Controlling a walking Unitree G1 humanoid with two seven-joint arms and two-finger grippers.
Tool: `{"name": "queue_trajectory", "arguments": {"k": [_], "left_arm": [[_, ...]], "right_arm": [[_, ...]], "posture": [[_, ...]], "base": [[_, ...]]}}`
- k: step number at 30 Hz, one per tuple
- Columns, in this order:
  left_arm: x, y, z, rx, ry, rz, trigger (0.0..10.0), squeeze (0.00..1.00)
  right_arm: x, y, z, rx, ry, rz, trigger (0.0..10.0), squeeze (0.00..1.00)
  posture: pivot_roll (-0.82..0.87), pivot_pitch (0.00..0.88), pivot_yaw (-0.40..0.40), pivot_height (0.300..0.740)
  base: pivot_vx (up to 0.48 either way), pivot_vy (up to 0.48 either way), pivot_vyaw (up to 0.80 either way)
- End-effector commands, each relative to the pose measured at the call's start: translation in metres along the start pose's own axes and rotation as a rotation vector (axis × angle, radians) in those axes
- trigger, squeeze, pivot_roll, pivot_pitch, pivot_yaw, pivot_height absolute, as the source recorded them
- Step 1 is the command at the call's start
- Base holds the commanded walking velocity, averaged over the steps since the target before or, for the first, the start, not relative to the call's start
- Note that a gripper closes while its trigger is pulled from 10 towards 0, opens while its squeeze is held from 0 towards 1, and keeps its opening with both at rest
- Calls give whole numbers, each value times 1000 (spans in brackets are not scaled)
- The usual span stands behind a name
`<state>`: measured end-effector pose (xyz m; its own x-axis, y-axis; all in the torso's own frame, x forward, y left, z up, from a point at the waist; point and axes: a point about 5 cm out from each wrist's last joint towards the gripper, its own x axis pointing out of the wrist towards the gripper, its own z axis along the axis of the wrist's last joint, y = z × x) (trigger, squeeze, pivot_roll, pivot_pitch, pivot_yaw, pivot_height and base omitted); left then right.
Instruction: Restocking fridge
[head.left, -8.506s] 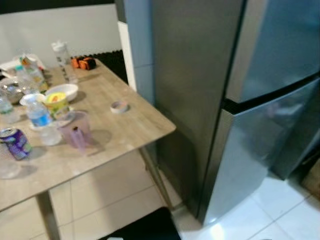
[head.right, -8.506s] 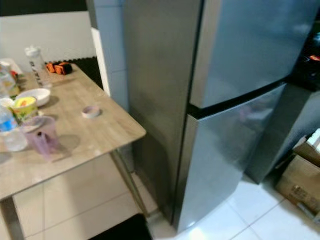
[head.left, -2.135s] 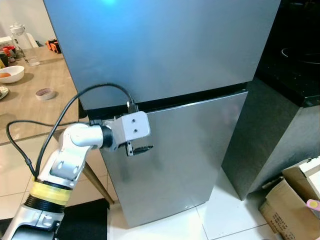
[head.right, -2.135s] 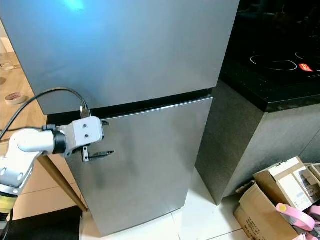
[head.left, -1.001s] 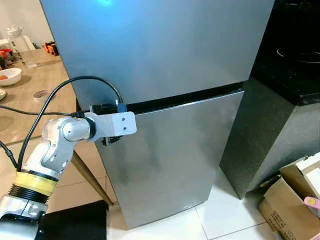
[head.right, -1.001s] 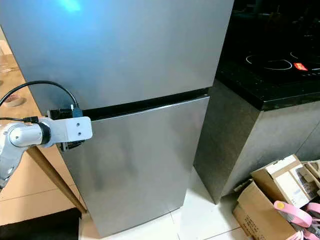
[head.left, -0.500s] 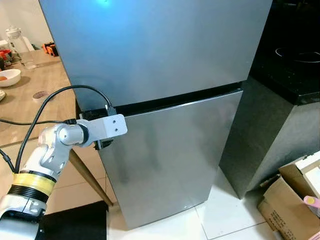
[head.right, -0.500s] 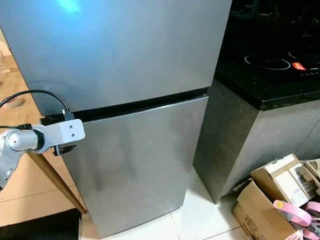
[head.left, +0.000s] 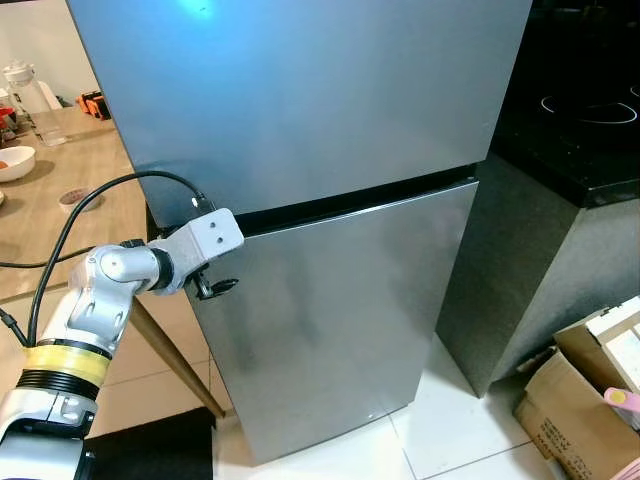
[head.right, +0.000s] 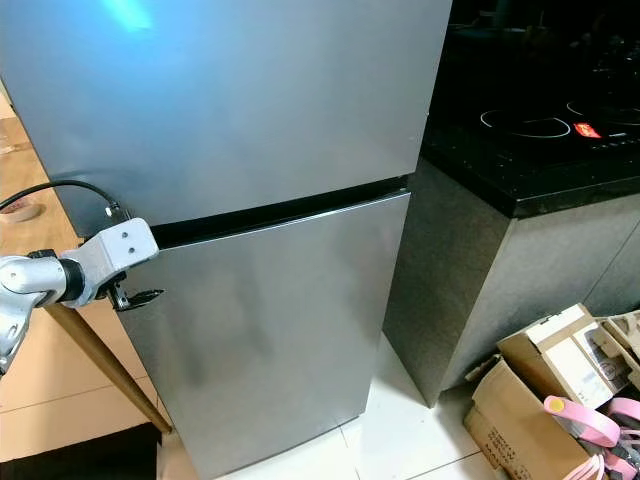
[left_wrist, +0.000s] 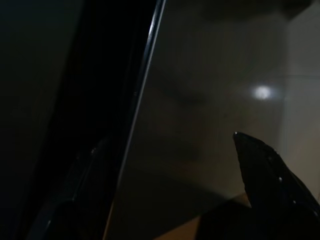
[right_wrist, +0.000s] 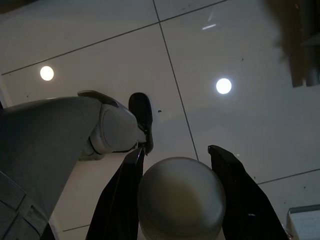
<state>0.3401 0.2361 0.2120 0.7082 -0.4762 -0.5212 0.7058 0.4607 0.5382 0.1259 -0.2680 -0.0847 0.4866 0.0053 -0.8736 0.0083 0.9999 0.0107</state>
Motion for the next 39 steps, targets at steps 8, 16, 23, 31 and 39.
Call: {"name": "queue_trajectory", "arguments": {"k": [8,16,23,31,39], "left_arm": [[18,-42,17,-33,-92,-304,10000,0],[15,-46,22,-12,-88,-339,10000,0],[14,-28,41,144,-119,-154,10000,0],[16,-1,65,320,-131,116,10000,0],[24,6,39,414,99,177,10000,0]], "right_arm": [[-1,-4,-1,9,2,-15,10000,0],[-2,-5,-1,12,0,-18,10000,0],[-2,-5,-1,14,1,-17,10000,0],[-2,-5,-1,17,0,-17,10000,0],[-2,-5,-1,21,-2,-19,10000,0]], "posture": [[-112,26,11,740],[-114,27,11,740],[-112,28,12,740],[-112,34,10,740],[-116,42,15,740]], "base": [[0,0,0],[0,0,0],[0,0,0],[0,0,0],[0,0,0]]}}
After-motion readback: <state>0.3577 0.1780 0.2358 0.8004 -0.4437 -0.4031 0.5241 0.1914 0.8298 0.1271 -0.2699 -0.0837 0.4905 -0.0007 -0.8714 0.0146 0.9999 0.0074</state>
